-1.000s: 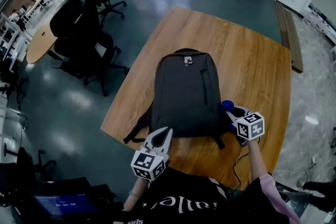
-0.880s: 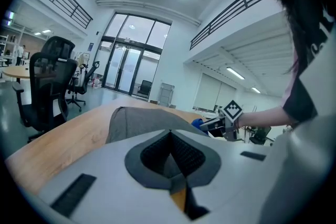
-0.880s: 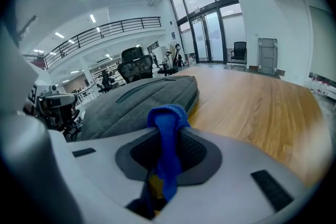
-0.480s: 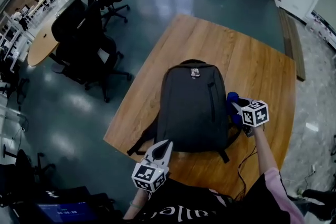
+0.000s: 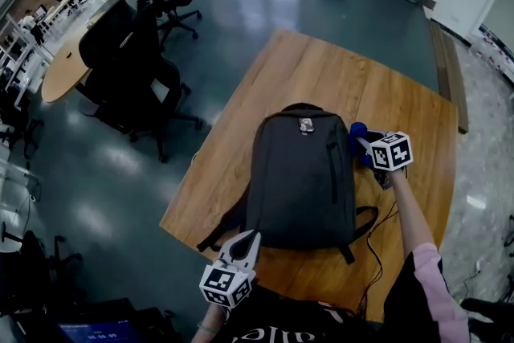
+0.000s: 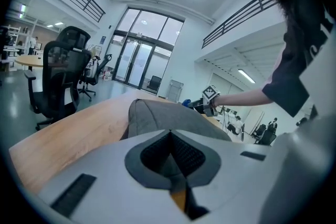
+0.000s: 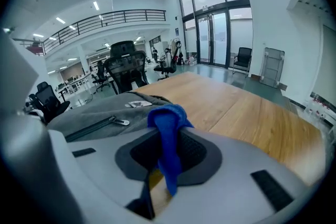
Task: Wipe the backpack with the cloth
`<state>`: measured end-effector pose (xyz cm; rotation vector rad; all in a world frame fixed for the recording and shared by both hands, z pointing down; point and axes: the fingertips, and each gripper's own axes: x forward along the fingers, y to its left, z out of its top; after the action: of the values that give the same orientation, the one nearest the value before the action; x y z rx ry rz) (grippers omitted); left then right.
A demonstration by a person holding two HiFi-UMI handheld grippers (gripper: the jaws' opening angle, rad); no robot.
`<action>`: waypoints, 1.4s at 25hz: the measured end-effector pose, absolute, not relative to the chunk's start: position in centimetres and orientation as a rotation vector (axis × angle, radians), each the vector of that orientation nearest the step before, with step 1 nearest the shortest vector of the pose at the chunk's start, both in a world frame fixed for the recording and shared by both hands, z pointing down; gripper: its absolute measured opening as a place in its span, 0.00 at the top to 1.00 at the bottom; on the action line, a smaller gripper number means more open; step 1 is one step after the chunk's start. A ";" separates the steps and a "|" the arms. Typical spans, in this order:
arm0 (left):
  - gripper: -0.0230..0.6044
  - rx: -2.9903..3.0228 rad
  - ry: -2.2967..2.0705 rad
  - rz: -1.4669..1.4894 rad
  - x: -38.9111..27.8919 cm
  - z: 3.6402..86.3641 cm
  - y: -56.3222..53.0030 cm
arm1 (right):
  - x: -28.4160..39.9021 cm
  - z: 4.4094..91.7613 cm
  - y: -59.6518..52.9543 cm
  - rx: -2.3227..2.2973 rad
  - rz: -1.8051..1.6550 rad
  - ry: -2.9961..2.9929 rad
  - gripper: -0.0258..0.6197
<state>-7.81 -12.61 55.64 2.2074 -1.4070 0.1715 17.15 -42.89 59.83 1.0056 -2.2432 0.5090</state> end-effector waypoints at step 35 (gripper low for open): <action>0.96 2.003 -1.534 0.051 -14.4 58.8 -12.0 | -0.3 60.4 -53.4 0.748 0.272 -2.120 0.86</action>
<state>-14.36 -12.04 58.81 2.0030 -1.5340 0.0508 -0.29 -53.37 60.37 0.7480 -2.1198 0.2720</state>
